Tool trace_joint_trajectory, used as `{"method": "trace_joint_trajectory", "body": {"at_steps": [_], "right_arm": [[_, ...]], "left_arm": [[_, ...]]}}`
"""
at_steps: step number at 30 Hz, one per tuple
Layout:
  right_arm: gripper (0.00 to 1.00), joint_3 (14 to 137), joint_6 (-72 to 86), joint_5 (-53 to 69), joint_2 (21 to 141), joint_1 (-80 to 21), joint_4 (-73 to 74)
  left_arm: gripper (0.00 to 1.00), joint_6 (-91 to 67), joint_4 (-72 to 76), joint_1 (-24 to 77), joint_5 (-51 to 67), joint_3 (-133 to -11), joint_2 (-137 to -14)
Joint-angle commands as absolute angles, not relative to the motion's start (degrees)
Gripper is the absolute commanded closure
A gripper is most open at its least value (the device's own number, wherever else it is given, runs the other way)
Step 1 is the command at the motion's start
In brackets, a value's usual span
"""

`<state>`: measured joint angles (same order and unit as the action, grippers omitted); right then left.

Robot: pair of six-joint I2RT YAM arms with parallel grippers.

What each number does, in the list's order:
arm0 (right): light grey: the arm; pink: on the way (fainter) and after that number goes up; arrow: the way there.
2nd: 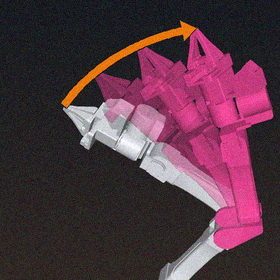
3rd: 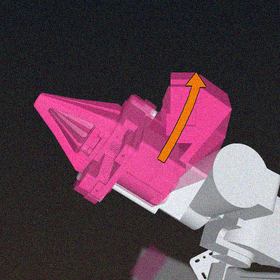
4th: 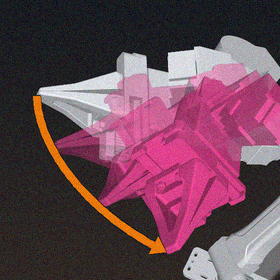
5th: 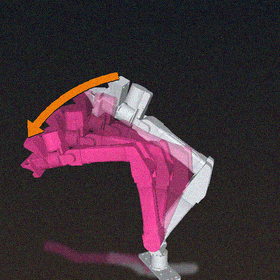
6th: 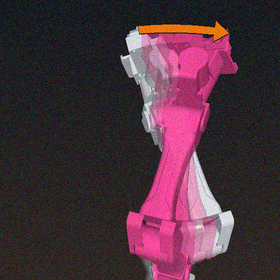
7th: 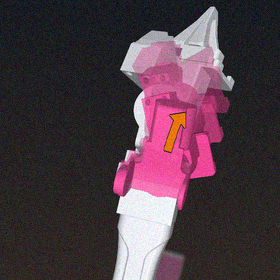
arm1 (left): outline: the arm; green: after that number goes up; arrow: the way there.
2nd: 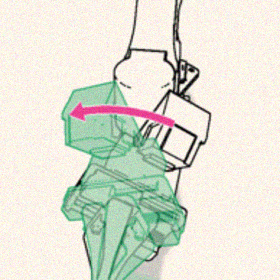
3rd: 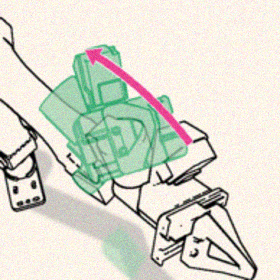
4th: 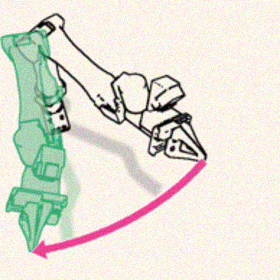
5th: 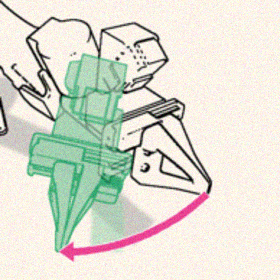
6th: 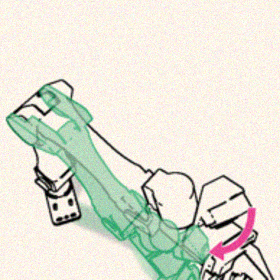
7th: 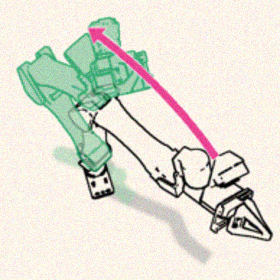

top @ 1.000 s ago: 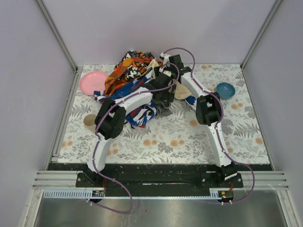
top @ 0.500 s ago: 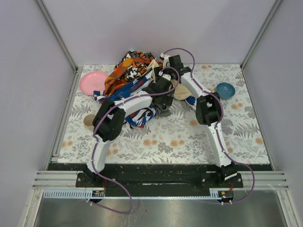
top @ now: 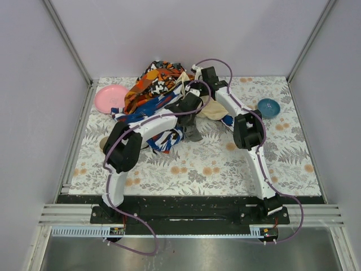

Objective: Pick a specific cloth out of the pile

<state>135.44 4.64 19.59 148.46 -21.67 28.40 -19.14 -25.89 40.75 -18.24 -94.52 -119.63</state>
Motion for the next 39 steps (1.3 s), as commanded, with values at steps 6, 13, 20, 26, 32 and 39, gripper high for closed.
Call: {"method": "trace_joint_trajectory", "body": {"at_steps": [6,13,20,26,32,39], "right_arm": [[0.01,132.5,6.4,15.6,149.4,-21.8,32.2],[0.01,132.5,6.3,14.8,149.9,-21.7,32.1],[0.01,132.7,6.8,14.6,150.5,-21.5,32.2],[0.01,132.0,6.5,14.1,149.3,-21.2,32.3],[0.00,130.4,5.8,13.4,145.8,-20.9,33.4],[0.01,122.7,4.3,11.2,134.5,-20.9,33.0]], "left_arm": [[1.00,-14.8,-30.3,42.9,-9.4,-97.3,-99.1],[1.00,-10.7,-28.9,42.9,-7.7,-105.7,-88.3],[1.00,-9.5,-27.4,43.0,-1.5,-110.9,-79.4],[1.00,-9.8,-26.8,42.9,5.7,-111.2,-71.8],[1.00,-11.7,-26.6,43.0,10.7,-109.9,-66.5],[1.00,-14.8,-26.4,43.0,11.8,-109.3,-64.5]]}}
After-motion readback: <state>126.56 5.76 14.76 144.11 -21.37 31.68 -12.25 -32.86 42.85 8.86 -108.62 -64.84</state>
